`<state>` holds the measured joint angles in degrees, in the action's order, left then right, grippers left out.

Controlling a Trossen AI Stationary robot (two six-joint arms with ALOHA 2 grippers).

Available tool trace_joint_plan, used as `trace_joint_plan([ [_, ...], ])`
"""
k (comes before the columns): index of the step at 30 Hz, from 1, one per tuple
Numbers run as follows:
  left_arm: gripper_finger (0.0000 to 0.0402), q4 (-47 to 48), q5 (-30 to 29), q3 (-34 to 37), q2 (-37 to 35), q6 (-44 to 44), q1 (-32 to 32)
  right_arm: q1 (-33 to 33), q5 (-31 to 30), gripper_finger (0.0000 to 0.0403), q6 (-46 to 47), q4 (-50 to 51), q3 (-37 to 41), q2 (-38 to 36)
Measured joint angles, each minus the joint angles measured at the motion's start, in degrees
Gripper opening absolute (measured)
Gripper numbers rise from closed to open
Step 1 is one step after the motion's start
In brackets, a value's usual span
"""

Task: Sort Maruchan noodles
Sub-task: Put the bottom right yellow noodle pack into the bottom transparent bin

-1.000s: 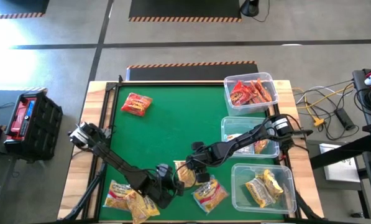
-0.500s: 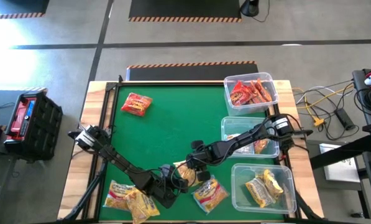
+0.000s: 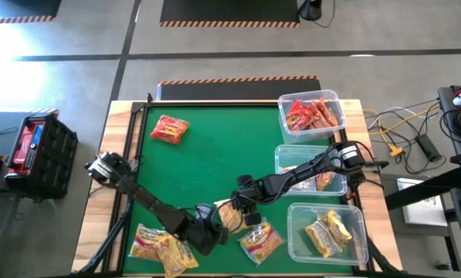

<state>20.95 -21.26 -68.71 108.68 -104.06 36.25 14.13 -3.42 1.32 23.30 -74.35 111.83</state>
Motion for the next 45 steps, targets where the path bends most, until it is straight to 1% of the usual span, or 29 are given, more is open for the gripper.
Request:
trace_joint_plan([
  [3, 0.0130, 5.08, 0.46, 0.07, -2.72, -0.82, 1.61, 0.00, 0.05, 0.0110, 0.06, 0.81, -0.02, 0.02],
  [5, 0.0130, 8.96, -0.02, 0.07, -4.60, -3.27, 2.87, -0.15, 1.08, 0.0105, 0.28, 1.38, 0.00, 0.02],
  [6, 0.0130, 10.16, -1.58, 0.07, -5.25, -5.38, 3.51, -0.17, 1.87, 0.0102, 0.27, 1.41, 0.00, 0.01],
  [7, 0.0130, 10.62, -4.42, 0.07, -5.71, -8.28, 4.29, -0.24, 2.38, 0.0099, 0.25, 1.37, 0.01, 0.01],
  [10, 0.0130, 9.33, -16.52, 0.07, -6.29, -15.52, 6.69, -0.29, 2.28, 0.0090, 0.11, 1.32, 0.03, 0.00],
  [11, 0.0130, 9.03, -18.83, 0.05, -6.40, -17.18, 7.43, -0.44, 2.36, 0.0088, 0.08, 1.32, 0.04, 0.00],
  [16, 0.0130, 10.39, -22.77, 0.16, -5.88, -26.58, 9.58, -1.51, 3.25, 0.0071, -0.94, 1.34, 0.07, 0.00],
  [18, 0.0130, 10.54, -23.18, 0.27, -5.83, -28.33, 9.49, -1.99, 3.46, 0.0065, -1.05, 1.39, 0.07, 0.00],
  [21, 0.0130, 10.50, -23.34, 0.39, -5.83, -28.16, 8.69, -2.80, 4.26, 0.0059, 0.36, 1.39, 0.08, 0.00],
  [25, 0.0130, 10.40, -23.24, 0.78, -5.83, -24.37, 7.01, -5.20, 4.67, 0.0059, 6.62, -0.56, 0.04, 0.02],
  [27, 0.0130, 10.30, -23.25, 1.06, -5.83, -22.43, 5.88, -6.56, 6.60, 0.0058, 8.52, -2.41, 0.04, 0.08],
  [30, 0.0130, 10.12, -23.27, 2.13, -6.05, -18.49, 4.50, -7.53, 7.67, 0.0058, 9.68, -2.83, 0.04, 0.09],
  [33, 0.0130, 9.38, -23.22, 4.06, -7.01, -17.92, 3.93, -8.02, 7.98, 0.0058, 10.74, -2.74, 0.04, 0.09],
  [36, 0.0130, 4.66, -23.27, 6.06, -7.54, -17.23, 3.60, -8.01, 8.36, 0.0058, 10.86, -2.69, 0.04, 0.09],
  [42, 0.0130, -9.97, -23.24, 11.55, -7.65, -11.58, 2.95, -7.98, 8.37, 0.0059, 10.75, -2.68, 0.09, 0.09],
  [45, 0.0130, -10.33, -23.16, 13.74, -8.98, -10.61, 3.12, -7.98, 8.41, 0.0059, 10.71, -2.64, 0.09, 0.09],
])
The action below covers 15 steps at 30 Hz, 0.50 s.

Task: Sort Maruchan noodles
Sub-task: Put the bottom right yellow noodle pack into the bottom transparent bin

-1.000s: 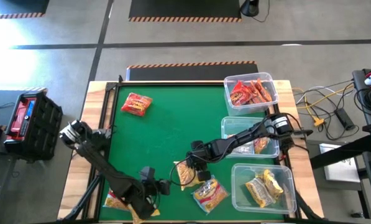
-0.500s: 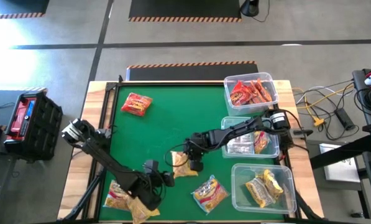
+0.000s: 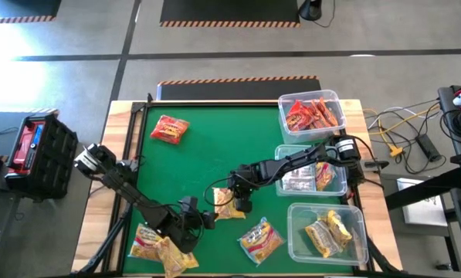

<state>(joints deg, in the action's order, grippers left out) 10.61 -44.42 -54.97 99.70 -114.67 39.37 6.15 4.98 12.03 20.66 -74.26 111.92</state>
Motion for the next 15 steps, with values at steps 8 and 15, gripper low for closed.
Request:
trace_joint_plan([
  [8, 0.0130, 5.31, 1.17, 6.08, -8.54, 0.96, -0.20, 0.02, -0.01, 0.0059, 1.45, 0.10, 0.00, -0.02],
  [15, 0.0130, -5.72, 6.55, 14.24, -10.78, 3.21, -0.50, 0.04, 0.03, 0.0059, 1.49, 0.08, 0.00, -0.04],
])
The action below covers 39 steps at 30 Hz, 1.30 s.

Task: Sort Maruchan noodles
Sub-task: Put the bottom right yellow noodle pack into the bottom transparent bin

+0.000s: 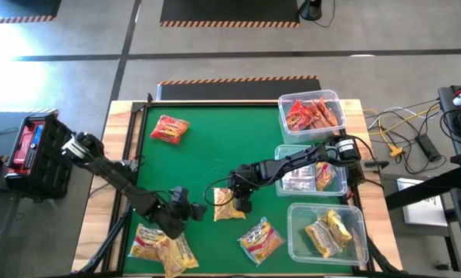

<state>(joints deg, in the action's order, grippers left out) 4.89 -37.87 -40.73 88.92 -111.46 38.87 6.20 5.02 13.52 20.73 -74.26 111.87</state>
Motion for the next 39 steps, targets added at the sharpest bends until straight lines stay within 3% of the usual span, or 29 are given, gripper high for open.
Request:
trace_joint_plan([
  [3, 0.0130, -18.73, 1.22, 8.18, 0.79, 1.64, -0.02, 0.00, 0.40, 0.0059, -0.02, 0.00, 0.00, 0.00],
  [6, 0.0131, -39.98, -2.19, 14.76, 2.47, 6.73, -0.53, -0.07, 1.27, 0.0059, 0.00, 0.07, 0.02, 0.00],
  [8, 0.0135, -46.87, -4.55, 17.05, 3.71, 9.59, -1.04, -0.04, 1.46, 0.0059, 0.00, 0.15, 0.02, 0.00],
  [12, 0.0156, -46.99, -5.11, 17.51, 4.42, 10.90, -1.80, -0.02, 1.52, 0.0059, 0.01, 0.13, 0.02, 0.00],
  [16, 0.0171, -39.79, -5.11, 15.37, 4.50, 7.26, -2.64, -0.02, 1.49, 0.0059, 0.00, 0.13, 0.02, 0.00],
  [23, 0.0120, -38.49, -4.77, 10.38, 4.59, 14.82, -2.98, 0.00, 1.46, 0.0059, -0.04, 0.07, 0.02, 0.00],
  [28, 0.0108, -37.88, -0.33, 11.37, 4.63, 14.67, -4.58, -0.09, 1.49, 0.0059, -0.13, 0.02, 0.02, 0.00],
  [39, 0.0196, -38.52, 5.70, 11.67, 4.63, 20.07, -8.46, -0.09, 1.49, 0.0059, -0.50, -0.07, -0.33, 0.00],
])
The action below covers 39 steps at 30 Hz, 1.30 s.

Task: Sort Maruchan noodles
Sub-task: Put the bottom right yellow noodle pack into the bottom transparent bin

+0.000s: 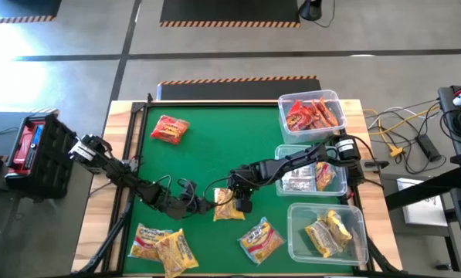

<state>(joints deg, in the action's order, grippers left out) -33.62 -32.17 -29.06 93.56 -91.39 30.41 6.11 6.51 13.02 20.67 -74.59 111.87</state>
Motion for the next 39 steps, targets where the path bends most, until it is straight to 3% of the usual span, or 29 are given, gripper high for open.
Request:
trace_joint_plan([
  [8, 0.0240, 0.74, 1.80, -0.37, 0.00, 0.11, -1.13, -0.02, 0.04, 0.0059, 0.20, -0.12, -0.02, 0.00],
  [21, 0.0242, 2.29, 8.71, -5.44, 6.71, -2.15, -4.59, -0.02, 0.07, 0.0059, 1.40, -1.64, -0.02, 0.04],
  [30, 0.0242, 6.82, 15.03, -5.59, 4.66, -4.18, -4.61, 0.00, 0.00, 0.0059, 1.38, -0.26, 0.02, 0.02],
  [34, 0.0242, 8.15, 13.95, -6.28, 4.66, -4.23, -4.52, 0.01, -0.03, 0.0059, 1.03, -0.30, 0.07, 0.00],
  [39, 0.0243, 8.70, 7.49, -8.82, 5.97, -3.77, -6.00, 0.07, -0.09, 0.0059, 1.99, 0.07, 0.15, -0.09],
])
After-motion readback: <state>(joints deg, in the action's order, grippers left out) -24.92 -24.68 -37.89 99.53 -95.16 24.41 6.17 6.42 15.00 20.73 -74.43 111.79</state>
